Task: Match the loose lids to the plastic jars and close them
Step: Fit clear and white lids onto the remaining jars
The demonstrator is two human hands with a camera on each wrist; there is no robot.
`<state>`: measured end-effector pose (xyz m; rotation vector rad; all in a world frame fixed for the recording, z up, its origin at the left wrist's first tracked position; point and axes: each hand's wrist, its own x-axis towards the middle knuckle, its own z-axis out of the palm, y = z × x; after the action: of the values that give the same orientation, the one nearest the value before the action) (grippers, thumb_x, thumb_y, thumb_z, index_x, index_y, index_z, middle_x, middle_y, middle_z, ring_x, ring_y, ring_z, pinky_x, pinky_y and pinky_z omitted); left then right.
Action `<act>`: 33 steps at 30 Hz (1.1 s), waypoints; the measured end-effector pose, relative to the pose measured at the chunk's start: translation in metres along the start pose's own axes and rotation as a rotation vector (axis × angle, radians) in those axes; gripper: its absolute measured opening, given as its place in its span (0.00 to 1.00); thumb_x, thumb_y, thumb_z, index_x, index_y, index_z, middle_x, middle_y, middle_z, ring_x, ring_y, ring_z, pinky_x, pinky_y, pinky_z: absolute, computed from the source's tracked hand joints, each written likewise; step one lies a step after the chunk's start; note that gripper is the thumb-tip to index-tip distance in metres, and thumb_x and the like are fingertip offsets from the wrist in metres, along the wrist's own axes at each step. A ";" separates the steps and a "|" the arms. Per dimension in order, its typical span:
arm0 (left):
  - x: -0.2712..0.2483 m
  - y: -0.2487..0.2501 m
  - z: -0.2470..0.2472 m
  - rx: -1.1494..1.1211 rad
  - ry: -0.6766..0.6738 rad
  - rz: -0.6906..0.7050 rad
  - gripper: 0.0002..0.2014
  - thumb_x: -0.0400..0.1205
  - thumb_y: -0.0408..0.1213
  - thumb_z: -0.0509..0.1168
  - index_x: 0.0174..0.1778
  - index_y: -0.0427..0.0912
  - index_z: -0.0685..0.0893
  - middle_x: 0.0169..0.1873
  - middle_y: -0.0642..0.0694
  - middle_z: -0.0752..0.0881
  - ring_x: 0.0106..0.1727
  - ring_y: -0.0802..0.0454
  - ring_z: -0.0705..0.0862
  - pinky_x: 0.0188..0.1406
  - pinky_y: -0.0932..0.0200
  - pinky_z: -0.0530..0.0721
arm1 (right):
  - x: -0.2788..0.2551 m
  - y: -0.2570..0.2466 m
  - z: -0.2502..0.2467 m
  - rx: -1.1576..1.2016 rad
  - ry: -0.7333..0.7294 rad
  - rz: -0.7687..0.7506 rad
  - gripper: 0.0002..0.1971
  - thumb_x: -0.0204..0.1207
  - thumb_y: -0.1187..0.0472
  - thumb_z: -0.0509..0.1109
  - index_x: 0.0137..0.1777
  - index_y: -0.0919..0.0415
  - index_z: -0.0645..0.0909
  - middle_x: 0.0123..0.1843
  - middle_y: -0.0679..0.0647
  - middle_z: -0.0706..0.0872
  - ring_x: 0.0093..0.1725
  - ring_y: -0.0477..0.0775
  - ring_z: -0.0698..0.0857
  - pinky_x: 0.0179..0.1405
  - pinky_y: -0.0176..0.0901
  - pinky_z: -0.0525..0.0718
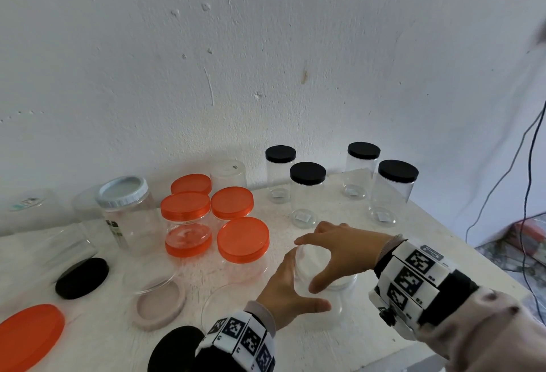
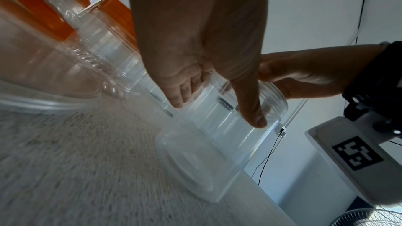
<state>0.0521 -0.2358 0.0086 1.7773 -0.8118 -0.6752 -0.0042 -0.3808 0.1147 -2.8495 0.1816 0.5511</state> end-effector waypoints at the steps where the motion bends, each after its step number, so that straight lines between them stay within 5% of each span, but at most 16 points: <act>1: 0.000 -0.001 0.000 -0.012 0.000 0.008 0.48 0.67 0.43 0.81 0.73 0.65 0.54 0.66 0.70 0.66 0.72 0.61 0.66 0.62 0.75 0.67 | 0.000 0.001 0.003 -0.006 0.024 0.013 0.46 0.60 0.29 0.74 0.78 0.28 0.57 0.71 0.43 0.67 0.68 0.53 0.66 0.65 0.49 0.73; 4: 0.000 -0.001 0.001 -0.022 0.002 0.019 0.47 0.67 0.44 0.80 0.71 0.68 0.54 0.61 0.75 0.65 0.67 0.66 0.67 0.53 0.81 0.66 | 0.000 0.001 0.010 -0.029 0.086 0.037 0.47 0.59 0.25 0.70 0.78 0.30 0.56 0.71 0.46 0.68 0.68 0.55 0.67 0.65 0.49 0.74; 9: 0.001 -0.002 0.001 -0.004 0.003 0.017 0.51 0.66 0.46 0.81 0.78 0.59 0.55 0.71 0.62 0.67 0.74 0.58 0.66 0.70 0.64 0.66 | 0.001 0.003 0.010 -0.023 0.037 0.039 0.50 0.59 0.27 0.72 0.80 0.31 0.52 0.74 0.46 0.65 0.73 0.56 0.64 0.69 0.54 0.73; 15: 0.000 -0.003 0.001 0.023 0.017 0.026 0.53 0.65 0.47 0.81 0.80 0.56 0.55 0.76 0.59 0.66 0.77 0.57 0.65 0.77 0.57 0.65 | -0.002 0.008 0.021 0.010 0.102 -0.023 0.47 0.64 0.32 0.72 0.81 0.31 0.50 0.78 0.45 0.60 0.73 0.52 0.59 0.70 0.49 0.71; 18: 0.000 -0.005 0.003 0.008 0.019 0.030 0.50 0.65 0.44 0.81 0.77 0.60 0.57 0.70 0.68 0.68 0.74 0.61 0.67 0.70 0.67 0.67 | -0.003 0.011 0.033 -0.019 0.164 -0.026 0.45 0.66 0.29 0.67 0.81 0.31 0.47 0.80 0.45 0.57 0.73 0.53 0.57 0.71 0.50 0.66; 21: 0.000 -0.006 0.004 -0.004 0.022 0.028 0.46 0.66 0.43 0.81 0.69 0.70 0.56 0.61 0.80 0.64 0.64 0.78 0.66 0.52 0.85 0.66 | -0.003 0.013 0.040 -0.036 0.204 -0.025 0.44 0.67 0.26 0.63 0.81 0.30 0.45 0.80 0.44 0.55 0.72 0.54 0.55 0.73 0.51 0.63; 27: -0.001 -0.006 0.005 0.014 0.030 0.026 0.43 0.66 0.44 0.80 0.63 0.75 0.56 0.57 0.84 0.61 0.57 0.83 0.65 0.42 0.89 0.68 | -0.006 0.011 0.055 0.009 0.318 0.010 0.42 0.68 0.25 0.58 0.81 0.30 0.46 0.80 0.41 0.54 0.70 0.52 0.55 0.75 0.49 0.59; 30: -0.002 0.000 0.004 0.049 0.026 0.030 0.45 0.68 0.45 0.80 0.69 0.72 0.54 0.61 0.79 0.63 0.62 0.74 0.68 0.53 0.83 0.67 | -0.009 0.008 0.061 0.047 0.373 0.045 0.42 0.66 0.24 0.55 0.81 0.30 0.48 0.79 0.41 0.55 0.69 0.49 0.55 0.75 0.46 0.59; 33: -0.005 0.007 0.001 0.076 -0.005 0.022 0.49 0.68 0.45 0.80 0.78 0.62 0.54 0.73 0.65 0.66 0.71 0.61 0.67 0.71 0.63 0.70 | -0.012 0.004 0.066 0.051 0.419 0.077 0.43 0.64 0.22 0.51 0.81 0.31 0.49 0.80 0.40 0.55 0.70 0.49 0.56 0.74 0.45 0.60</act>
<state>0.0468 -0.2343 0.0154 1.8331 -0.8691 -0.6422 -0.0389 -0.3669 0.0589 -2.8798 0.3704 -0.0461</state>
